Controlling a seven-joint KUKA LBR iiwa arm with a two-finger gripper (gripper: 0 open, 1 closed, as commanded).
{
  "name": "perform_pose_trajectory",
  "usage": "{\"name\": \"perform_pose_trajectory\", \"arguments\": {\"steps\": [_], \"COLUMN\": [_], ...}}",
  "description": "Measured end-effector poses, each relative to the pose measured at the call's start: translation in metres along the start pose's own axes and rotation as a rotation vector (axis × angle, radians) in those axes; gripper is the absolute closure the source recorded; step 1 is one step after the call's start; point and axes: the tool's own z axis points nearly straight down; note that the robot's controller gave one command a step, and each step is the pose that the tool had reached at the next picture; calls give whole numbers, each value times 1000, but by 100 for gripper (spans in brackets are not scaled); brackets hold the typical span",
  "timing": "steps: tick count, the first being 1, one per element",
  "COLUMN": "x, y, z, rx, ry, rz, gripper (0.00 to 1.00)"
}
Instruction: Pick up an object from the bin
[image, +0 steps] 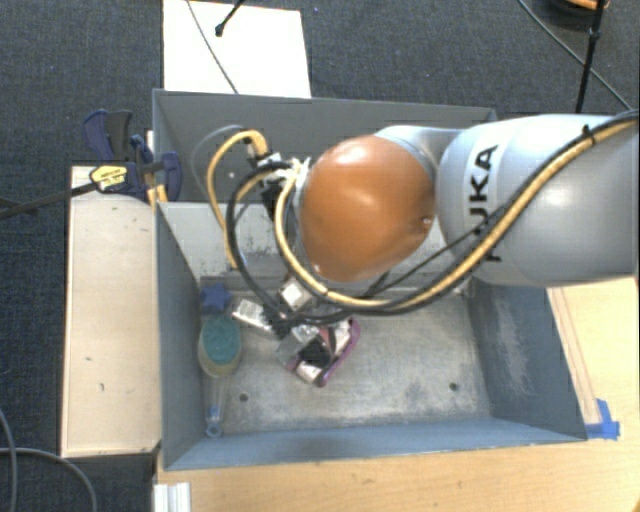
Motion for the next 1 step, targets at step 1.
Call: {"name": "perform_pose_trajectory", "arguments": {"steps": [1], "x": [-1], "y": [2], "z": [-46], "rx": [-4], "ry": [-1], "rz": [-27], "gripper": [100]}}
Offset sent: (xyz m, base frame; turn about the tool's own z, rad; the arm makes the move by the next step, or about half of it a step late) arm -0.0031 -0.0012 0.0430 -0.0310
